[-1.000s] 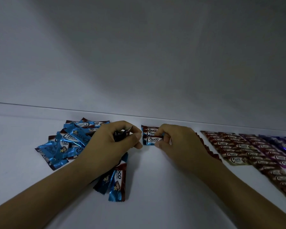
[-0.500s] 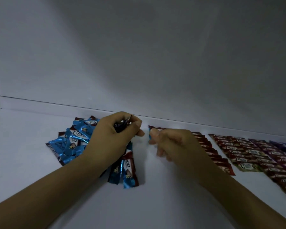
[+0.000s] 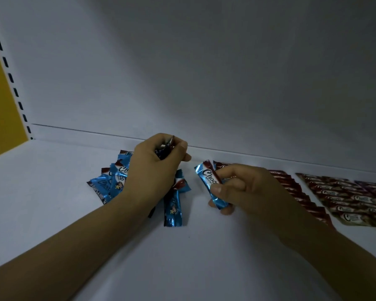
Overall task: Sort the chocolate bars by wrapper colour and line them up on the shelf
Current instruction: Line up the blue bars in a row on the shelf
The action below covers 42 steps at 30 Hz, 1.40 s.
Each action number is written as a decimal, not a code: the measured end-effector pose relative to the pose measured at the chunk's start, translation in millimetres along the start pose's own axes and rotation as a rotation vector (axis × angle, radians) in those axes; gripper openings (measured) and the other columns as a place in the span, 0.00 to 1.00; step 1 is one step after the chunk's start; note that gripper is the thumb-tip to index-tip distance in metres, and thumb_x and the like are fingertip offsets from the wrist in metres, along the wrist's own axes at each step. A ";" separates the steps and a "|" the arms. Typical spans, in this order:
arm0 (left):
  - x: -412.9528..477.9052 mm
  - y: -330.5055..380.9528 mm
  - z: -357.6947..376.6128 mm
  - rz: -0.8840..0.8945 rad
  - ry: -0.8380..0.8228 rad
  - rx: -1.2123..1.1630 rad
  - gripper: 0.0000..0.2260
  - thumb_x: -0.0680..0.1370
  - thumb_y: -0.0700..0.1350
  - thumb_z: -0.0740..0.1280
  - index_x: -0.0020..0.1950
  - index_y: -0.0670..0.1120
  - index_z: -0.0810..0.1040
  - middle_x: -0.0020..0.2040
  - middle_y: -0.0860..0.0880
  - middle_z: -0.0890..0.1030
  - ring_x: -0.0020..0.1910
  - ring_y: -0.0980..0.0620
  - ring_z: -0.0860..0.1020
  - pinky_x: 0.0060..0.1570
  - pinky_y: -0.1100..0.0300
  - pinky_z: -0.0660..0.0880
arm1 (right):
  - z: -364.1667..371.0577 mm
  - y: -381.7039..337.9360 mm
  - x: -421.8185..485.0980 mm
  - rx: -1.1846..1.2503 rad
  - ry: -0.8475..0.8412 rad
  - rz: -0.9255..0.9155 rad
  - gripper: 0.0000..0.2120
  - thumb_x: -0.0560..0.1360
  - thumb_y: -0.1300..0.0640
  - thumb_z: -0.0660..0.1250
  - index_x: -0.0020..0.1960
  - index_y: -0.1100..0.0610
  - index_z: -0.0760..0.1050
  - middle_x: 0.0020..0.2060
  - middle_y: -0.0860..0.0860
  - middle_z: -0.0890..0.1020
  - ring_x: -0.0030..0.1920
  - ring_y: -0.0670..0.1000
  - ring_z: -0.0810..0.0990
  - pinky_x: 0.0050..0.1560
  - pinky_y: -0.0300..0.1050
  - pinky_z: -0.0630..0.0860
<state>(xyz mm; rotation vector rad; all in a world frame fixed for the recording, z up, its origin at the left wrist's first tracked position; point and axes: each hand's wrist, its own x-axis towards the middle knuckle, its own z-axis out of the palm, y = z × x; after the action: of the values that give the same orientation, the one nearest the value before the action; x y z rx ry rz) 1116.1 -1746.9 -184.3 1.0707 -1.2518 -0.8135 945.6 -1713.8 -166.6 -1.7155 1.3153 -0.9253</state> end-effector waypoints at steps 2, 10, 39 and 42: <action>-0.8 1.0 0.3 0.005 0.001 -0.011 0.04 0.77 0.49 0.67 0.43 0.52 0.79 0.39 0.56 0.84 0.42 0.55 0.82 0.49 0.45 0.80 | -9.1 4.9 1.9 -0.159 0.095 -0.039 0.05 0.75 0.60 0.67 0.42 0.53 0.77 0.35 0.47 0.83 0.36 0.46 0.83 0.33 0.34 0.76; -2.5 -2.2 1.9 0.073 -0.038 0.022 0.05 0.77 0.48 0.67 0.42 0.53 0.79 0.38 0.59 0.84 0.40 0.62 0.81 0.43 0.58 0.78 | -40.6 29.5 3.6 -0.550 0.210 -0.025 0.08 0.71 0.57 0.73 0.41 0.44 0.78 0.35 0.44 0.81 0.35 0.41 0.77 0.37 0.35 0.70; -2.3 -1.8 4.2 0.102 -0.068 -0.050 0.05 0.77 0.46 0.67 0.42 0.52 0.79 0.37 0.58 0.83 0.39 0.63 0.80 0.26 0.69 0.74 | -35.7 41.5 11.8 -0.943 0.338 -0.178 0.12 0.77 0.48 0.64 0.58 0.46 0.80 0.52 0.48 0.80 0.53 0.50 0.73 0.54 0.46 0.66; -2.2 -1.3 4.1 0.105 -0.061 -0.030 0.05 0.78 0.46 0.67 0.41 0.53 0.79 0.37 0.59 0.83 0.40 0.63 0.81 0.27 0.69 0.74 | -31.0 37.6 10.2 -0.940 0.362 -0.217 0.10 0.77 0.52 0.65 0.57 0.49 0.80 0.52 0.49 0.80 0.53 0.50 0.73 0.57 0.49 0.69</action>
<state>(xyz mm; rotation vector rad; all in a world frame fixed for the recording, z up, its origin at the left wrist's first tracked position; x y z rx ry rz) 1111.9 -1746.0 -186.3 0.9543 -1.3314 -0.7871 904.6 -1734.5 -185.6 -2.5090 2.0389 -0.8039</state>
